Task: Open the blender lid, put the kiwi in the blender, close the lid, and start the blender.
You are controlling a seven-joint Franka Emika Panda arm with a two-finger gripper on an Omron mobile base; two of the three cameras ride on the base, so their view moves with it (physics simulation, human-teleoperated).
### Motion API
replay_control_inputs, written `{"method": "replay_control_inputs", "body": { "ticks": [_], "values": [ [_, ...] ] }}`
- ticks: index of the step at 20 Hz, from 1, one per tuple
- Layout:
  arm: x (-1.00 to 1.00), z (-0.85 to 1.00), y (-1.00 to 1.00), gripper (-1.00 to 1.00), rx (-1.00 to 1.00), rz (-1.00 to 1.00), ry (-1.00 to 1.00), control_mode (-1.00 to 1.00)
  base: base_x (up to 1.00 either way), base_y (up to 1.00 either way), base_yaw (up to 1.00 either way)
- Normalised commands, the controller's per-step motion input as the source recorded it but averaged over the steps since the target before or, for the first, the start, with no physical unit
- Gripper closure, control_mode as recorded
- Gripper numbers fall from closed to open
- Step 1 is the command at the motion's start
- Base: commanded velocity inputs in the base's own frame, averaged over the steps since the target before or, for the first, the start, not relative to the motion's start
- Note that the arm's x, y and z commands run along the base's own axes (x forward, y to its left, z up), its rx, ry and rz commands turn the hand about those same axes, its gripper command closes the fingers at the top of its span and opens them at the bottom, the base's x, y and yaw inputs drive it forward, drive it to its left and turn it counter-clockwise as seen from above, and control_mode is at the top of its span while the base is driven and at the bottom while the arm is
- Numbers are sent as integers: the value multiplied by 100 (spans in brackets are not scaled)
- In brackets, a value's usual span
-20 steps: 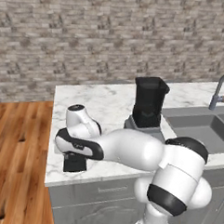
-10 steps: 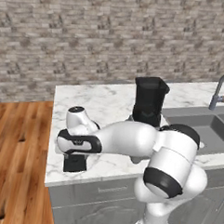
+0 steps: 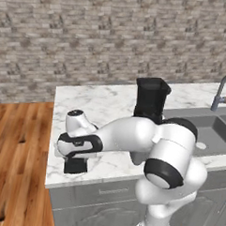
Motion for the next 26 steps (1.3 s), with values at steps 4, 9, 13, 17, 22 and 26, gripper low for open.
{"method": "replay_control_inputs", "body": {
  "ticks": [4,9,13,17,22,26],
  "values": [
    [1,-28,0,-100,0,0,0,-100,0,0,0],
    [5,-19,0,-100,0,0,-3,-100,0,0,0],
    [15,-2,3,-100,0,0,-2,-100,0,0,0],
    [19,-2,3,-100,0,0,0,-100,0,0,0],
    [18,-10,1,-100,0,0,0,-100,0,0,0],
    [18,-25,1,-100,0,0,0,-100,0,0,0]
  ]
}}
